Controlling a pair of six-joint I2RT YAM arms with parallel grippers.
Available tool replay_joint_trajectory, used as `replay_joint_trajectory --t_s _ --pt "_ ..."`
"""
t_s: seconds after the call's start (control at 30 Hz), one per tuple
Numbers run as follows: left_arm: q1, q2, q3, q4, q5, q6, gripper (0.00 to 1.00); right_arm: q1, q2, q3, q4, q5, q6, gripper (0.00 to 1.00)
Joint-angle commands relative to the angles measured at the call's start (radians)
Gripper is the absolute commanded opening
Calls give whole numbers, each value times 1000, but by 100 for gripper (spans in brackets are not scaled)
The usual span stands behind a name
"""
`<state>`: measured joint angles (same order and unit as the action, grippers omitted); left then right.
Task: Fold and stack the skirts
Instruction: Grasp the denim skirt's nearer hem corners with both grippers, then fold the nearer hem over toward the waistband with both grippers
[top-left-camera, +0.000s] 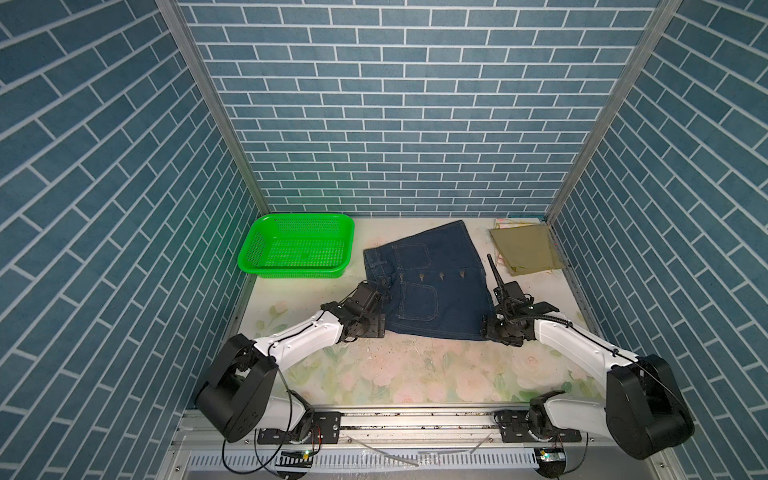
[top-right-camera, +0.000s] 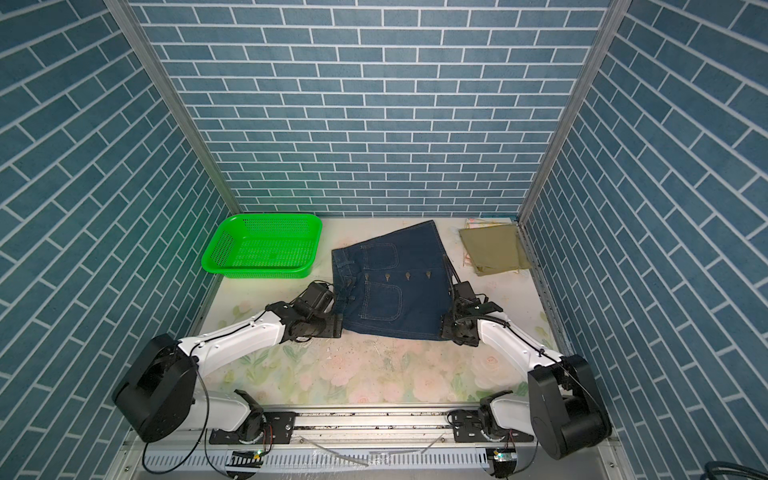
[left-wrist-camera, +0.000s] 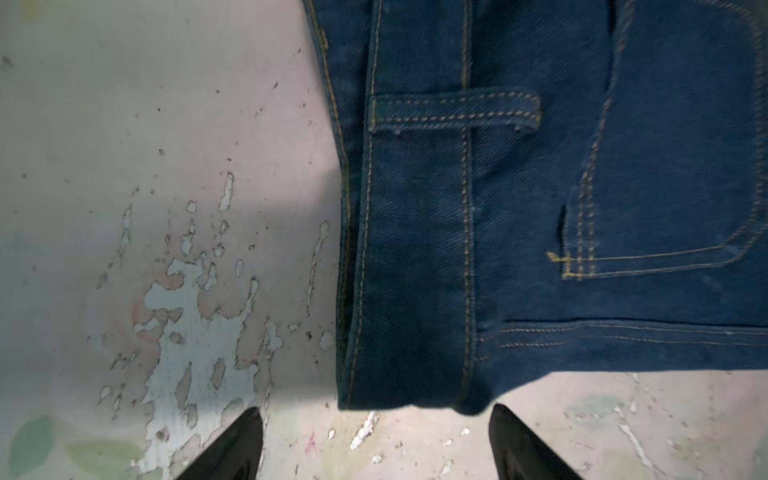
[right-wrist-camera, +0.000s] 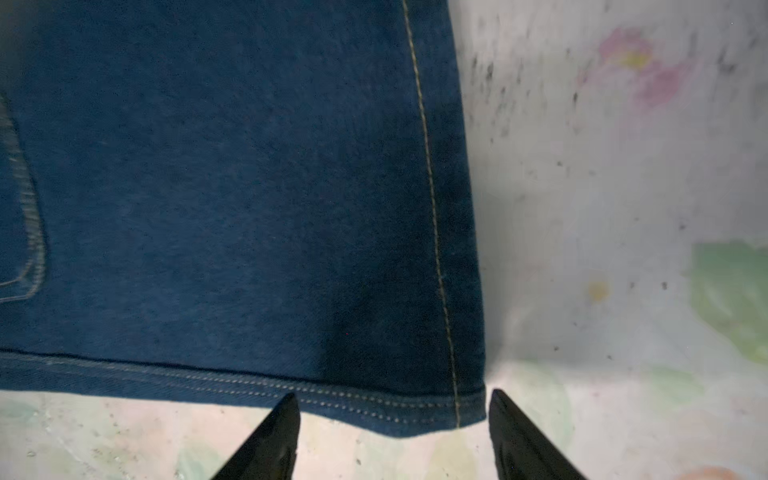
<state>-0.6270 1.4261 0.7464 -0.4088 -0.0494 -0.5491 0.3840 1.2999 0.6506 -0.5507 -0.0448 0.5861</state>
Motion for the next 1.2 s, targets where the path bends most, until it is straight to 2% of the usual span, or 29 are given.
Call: replay_joint_trajectory --t_s 0.0,0.03,0.07,0.17,0.27,0.33,0.4,0.57,0.6,0.63,0.73,0.87,0.93,1.17 --pt "-1 43 18 -17 -28 -5 80 5 38 -26 42 15 54 35" --pt "0 55 18 -11 -32 -2 76 3 42 -20 37 36 49 15" --pt "3 66 20 -7 -33 1 72 -3 43 -11 29 54 44 0" --pt "25 97 21 1 -28 15 57 -30 16 6 12 63 31 0" --pt "53 91 22 -16 -49 27 27 -52 -26 19 -21 82 22 0" --pt "72 63 12 -25 -71 32 15 -64 -56 27 -54 110 10 0" --pt "92 37 1 -30 -76 32 10 -74 -80 33 -81 132 0 0" --pt "101 -16 -19 -34 -77 26 9 -81 -119 51 -120 139 -24 0" --pt "101 -26 -19 -32 -71 22 12 -81 -126 56 -128 136 -30 0" --pt "99 -37 -18 -29 -63 21 17 -81 -136 64 -139 137 -35 6" --pt "72 -73 4 -39 -85 25 45 -82 -184 98 -172 148 -55 42" --pt "24 -86 79 -51 -124 50 67 -82 -235 172 -161 144 -89 70" --pt "20 -47 142 -57 -125 63 74 -85 -200 225 -134 121 -114 75" --pt "10 229 463 -87 -155 115 90 -94 47 451 20 13 -229 80"
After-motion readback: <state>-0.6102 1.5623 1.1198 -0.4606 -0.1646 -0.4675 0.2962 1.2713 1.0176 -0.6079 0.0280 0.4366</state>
